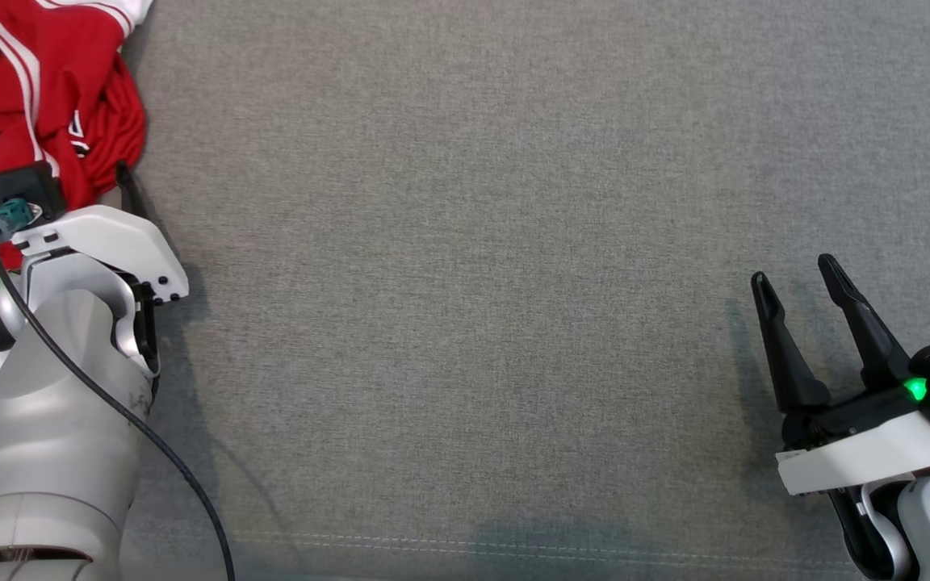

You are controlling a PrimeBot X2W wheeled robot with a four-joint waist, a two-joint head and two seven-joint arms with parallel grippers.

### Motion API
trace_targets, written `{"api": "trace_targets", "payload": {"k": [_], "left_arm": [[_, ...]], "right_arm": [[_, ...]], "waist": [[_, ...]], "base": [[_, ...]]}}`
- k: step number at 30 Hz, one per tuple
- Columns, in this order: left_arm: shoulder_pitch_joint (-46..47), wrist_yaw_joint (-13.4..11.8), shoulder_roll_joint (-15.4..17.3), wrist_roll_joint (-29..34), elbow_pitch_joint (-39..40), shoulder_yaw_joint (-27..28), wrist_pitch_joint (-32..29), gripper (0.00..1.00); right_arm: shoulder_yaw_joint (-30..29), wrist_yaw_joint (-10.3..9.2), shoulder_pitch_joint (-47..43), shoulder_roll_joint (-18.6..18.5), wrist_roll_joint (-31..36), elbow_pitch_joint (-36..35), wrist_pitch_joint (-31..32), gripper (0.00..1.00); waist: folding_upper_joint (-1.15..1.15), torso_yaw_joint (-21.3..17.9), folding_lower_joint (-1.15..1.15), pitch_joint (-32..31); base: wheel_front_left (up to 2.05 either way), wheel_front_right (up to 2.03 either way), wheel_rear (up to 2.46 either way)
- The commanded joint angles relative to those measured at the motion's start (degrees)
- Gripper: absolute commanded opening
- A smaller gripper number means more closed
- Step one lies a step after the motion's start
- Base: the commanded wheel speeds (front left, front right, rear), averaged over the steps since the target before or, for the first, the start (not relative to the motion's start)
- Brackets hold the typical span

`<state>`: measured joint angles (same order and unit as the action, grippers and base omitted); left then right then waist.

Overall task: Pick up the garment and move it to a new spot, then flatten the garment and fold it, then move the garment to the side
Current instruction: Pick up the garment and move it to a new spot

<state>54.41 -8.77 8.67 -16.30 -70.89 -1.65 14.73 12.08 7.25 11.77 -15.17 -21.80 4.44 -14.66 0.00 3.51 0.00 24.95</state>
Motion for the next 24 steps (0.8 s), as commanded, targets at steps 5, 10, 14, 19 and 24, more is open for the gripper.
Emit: {"api": "trace_targets", "payload": {"k": [5, 10, 14, 19, 24], "left_arm": [[3.14, -1.45, 3.97, -0.7, -1.19, 1.36, 0.26, 1.0], [3.72, -1.92, 4.52, -0.92, -1.89, 1.27, 0.26, 0.41], [3.67, -2.0, 4.89, -0.8, -2.34, 0.73, 0.22, 0.0], [3.48, -1.98, 5.42, -1.18, -2.56, 0.67, 0.22, 0.0], [2.31, -2.13, 6.25, -0.31, 2.16, 0.26, 0.25, 0.0]], "right_arm": [[1.94, 0.24, 1.29, -1.46, -1.23, -1.64, -0.34, 1.0], [2.2, 0.24, 1.9, -1.78, -1.38, -1.55, -0.34, 1.0], [2.52, 0.24, 2.02, -1.85, -1.49, -1.19, -0.34, 1.0], [3.05, 0.24, 2.09, -1.94, -1.7, -0.65, -0.34, 1.0], [3.16, 0.24, 1.7, -1.46, -1.83, -0.28, -0.34, 1.0]], "waist": [[0.0, -1.09, 0.0, 2.0], [0.0, -1.38, 0.0, 2.44], [0.0, -1.38, 0.0, 2.12], [0.0, -1.3, 0.0, 1.2], [0.0, -0.94, 0.0, -0.61]], "base": [[0.0, 0.0, 0.0], [0.0, 0.0, 0.0], [0.0, 0.0, 0.0], [0.0, 0.0, 0.0], [0.0, 0.0, 0.0]]}}
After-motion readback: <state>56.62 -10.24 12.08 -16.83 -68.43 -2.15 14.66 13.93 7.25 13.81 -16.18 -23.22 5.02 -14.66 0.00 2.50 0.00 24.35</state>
